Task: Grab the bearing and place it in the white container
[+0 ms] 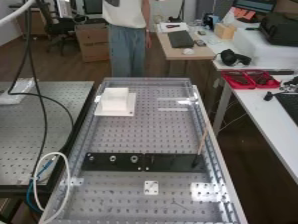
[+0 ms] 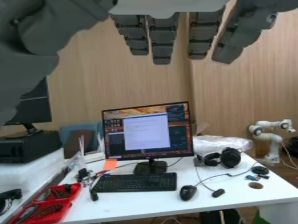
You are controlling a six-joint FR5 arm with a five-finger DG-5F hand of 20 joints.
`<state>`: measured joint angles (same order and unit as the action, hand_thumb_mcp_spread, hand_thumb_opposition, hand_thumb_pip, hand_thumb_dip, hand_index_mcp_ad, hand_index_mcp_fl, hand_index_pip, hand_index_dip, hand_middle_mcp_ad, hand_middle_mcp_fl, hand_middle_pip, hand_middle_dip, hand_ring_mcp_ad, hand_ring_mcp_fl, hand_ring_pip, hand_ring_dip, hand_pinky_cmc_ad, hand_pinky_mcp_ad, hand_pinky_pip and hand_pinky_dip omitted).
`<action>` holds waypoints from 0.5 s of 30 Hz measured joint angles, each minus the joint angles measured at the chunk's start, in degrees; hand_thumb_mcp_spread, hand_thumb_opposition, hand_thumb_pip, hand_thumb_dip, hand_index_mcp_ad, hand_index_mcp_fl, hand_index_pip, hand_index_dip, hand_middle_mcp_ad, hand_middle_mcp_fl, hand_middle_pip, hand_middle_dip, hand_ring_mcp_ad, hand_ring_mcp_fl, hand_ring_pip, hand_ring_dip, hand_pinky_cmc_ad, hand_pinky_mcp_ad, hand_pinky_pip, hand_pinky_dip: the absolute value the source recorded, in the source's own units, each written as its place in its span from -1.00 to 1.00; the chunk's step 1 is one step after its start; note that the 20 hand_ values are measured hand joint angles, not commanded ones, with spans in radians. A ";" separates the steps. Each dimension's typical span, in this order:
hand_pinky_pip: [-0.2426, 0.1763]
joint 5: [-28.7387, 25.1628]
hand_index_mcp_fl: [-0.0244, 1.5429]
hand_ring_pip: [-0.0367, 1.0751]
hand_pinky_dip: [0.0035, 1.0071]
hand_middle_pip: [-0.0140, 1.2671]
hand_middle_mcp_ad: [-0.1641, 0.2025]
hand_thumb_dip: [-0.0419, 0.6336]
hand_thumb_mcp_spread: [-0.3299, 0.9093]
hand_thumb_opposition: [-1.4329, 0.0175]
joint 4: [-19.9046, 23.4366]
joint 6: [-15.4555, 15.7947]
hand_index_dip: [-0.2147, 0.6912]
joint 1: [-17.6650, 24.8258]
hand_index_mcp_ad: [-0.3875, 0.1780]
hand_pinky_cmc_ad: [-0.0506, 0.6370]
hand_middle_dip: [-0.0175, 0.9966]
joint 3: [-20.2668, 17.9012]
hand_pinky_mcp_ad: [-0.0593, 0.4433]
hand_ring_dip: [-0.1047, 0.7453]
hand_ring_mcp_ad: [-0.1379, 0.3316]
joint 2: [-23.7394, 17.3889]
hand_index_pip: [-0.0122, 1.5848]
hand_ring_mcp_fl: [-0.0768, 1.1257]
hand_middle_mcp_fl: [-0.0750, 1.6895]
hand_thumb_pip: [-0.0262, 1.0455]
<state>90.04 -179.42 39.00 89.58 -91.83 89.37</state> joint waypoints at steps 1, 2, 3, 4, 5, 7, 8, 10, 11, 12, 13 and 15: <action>-0.11 -0.05 -0.98 -0.80 -0.74 -0.78 0.30 -0.82 -0.08 0.17 0.00 0.00 -0.28 0.01 0.48 -0.14 -0.74 -0.03 -0.04 -0.71 0.39 -0.04 -0.89 -0.87 -0.91 -0.53; -0.13 -0.09 -0.98 -0.80 -0.70 -0.78 0.30 -0.82 -0.08 0.17 0.02 -0.01 -0.27 0.02 0.48 -0.08 -0.74 -0.07 -0.05 -0.71 0.38 -0.06 -0.89 -0.86 -0.90 -0.53; -0.13 -0.13 -0.98 -0.81 -0.70 -0.78 0.30 -0.82 -0.08 0.16 0.04 -0.07 -0.26 0.02 0.48 -0.08 -0.74 -0.10 -0.04 -0.71 0.39 -0.07 -0.89 -0.87 -0.90 -0.53; -0.12 -0.21 -0.98 -0.77 -0.70 -0.78 0.30 -0.82 -0.07 0.15 0.09 -0.19 -0.26 0.04 0.49 -0.09 -0.74 -0.19 -0.02 -0.71 0.45 -0.10 -0.90 -0.87 -0.90 -0.53; -0.12 -0.38 -0.98 -0.77 -0.70 -0.79 0.30 -0.82 -0.07 0.15 0.20 -0.18 -0.26 0.08 0.48 -0.09 -0.75 -0.34 0.00 -0.71 0.46 -0.14 -0.89 -0.87 -0.91 -0.53; -0.12 -0.85 -0.98 -0.77 -0.70 -0.78 0.30 -0.81 -0.08 0.14 0.52 0.21 -0.26 0.19 0.48 -0.03 -0.72 -0.77 0.02 -0.71 0.46 -0.26 -0.89 -0.87 -0.91 -0.52; -0.13 -1.00 -0.96 -0.77 -0.68 -0.77 0.30 -0.81 -0.08 0.15 0.64 0.35 -0.26 0.23 0.48 -0.04 -0.72 -0.95 0.03 -0.71 0.46 -0.31 -0.89 -0.87 -0.91 -0.52; -0.14 -1.59 -0.96 -0.77 -0.67 -0.76 0.30 -0.82 -0.08 0.12 1.13 0.44 -0.26 0.34 0.48 -0.05 -0.72 -1.88 0.03 -0.71 0.46 -0.45 -0.89 -0.87 -0.91 -0.52; -0.14 -1.78 -0.96 -0.77 -0.67 -0.76 0.30 -0.81 -0.07 0.12 1.35 0.15 -0.26 0.35 0.48 -0.05 -0.72 -2.32 0.03 -0.71 0.46 -0.51 -0.90 -0.87 -0.91 -0.52; -0.14 -1.91 -0.96 -0.77 -0.67 -0.76 0.30 -0.82 -0.07 0.12 1.52 -0.07 -0.26 0.36 0.48 -0.05 -0.72 -2.66 0.03 -0.71 0.46 -0.55 -0.90 -0.87 -0.91 -0.52; -0.14 -2.20 -0.96 -0.77 -0.67 -0.76 0.30 -0.81 -0.07 0.12 1.91 -0.36 -0.26 0.38 0.48 -0.05 -0.72 -3.39 0.03 -0.71 0.46 -0.66 -0.90 -0.87 -0.91 -0.51; -0.14 -2.64 -0.96 -0.77 -0.68 -0.76 0.30 -0.81 -0.07 0.12 2.58 -0.74 -0.25 0.41 0.49 0.02 -0.72 -4.55 0.03 -0.71 0.45 -0.84 -0.89 -0.87 -0.91 -0.52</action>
<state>87.39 -176.84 38.26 89.99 -96.38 88.53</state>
